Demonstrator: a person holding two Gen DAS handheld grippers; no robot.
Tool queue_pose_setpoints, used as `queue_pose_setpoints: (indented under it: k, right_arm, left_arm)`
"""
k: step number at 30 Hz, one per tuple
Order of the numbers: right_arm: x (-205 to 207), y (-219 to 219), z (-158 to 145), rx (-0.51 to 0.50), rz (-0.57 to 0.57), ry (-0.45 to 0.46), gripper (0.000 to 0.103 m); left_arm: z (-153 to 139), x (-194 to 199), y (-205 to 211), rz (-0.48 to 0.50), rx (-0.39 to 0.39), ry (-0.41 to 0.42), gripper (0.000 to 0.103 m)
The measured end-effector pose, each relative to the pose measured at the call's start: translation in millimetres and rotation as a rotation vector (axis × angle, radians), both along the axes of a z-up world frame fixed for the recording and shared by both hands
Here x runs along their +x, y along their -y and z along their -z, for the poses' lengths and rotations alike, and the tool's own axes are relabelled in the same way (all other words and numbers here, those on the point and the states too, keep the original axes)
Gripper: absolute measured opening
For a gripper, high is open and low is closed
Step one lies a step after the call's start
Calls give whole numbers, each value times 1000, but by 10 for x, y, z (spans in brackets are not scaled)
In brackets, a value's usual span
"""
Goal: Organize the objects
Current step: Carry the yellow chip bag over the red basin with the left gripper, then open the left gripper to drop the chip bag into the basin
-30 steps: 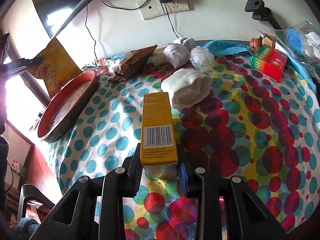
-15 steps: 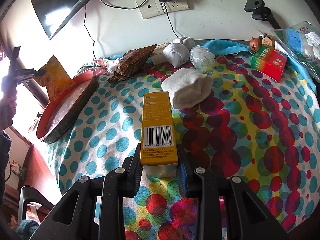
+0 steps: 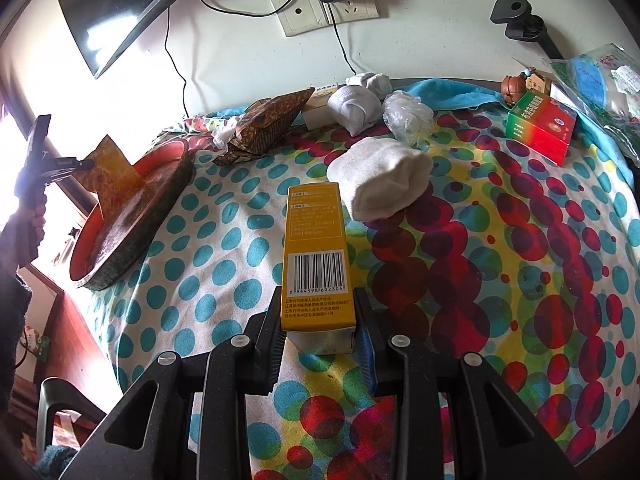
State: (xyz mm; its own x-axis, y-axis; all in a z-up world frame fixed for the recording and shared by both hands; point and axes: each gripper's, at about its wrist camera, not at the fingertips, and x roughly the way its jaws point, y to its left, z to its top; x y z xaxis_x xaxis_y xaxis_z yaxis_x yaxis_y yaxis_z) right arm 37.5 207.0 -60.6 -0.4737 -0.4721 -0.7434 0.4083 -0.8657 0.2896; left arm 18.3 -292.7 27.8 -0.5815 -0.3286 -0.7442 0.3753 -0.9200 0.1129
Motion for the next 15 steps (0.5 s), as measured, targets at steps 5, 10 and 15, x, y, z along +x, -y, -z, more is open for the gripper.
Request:
queue_pose_setpoints:
  k: [5,10,15]
  right_arm:
    - [-7,58,-2,7,1,1,29]
    - [-20,124,-5,9,0,5,29]
    - [-23,202,-8,5,-7,8,29]
  left_arm:
    - [49,18,81,-34,20,9,13]
    - [65,53,88,-34,11,17,32]
    - [21,89,52,-18,13,11,38]
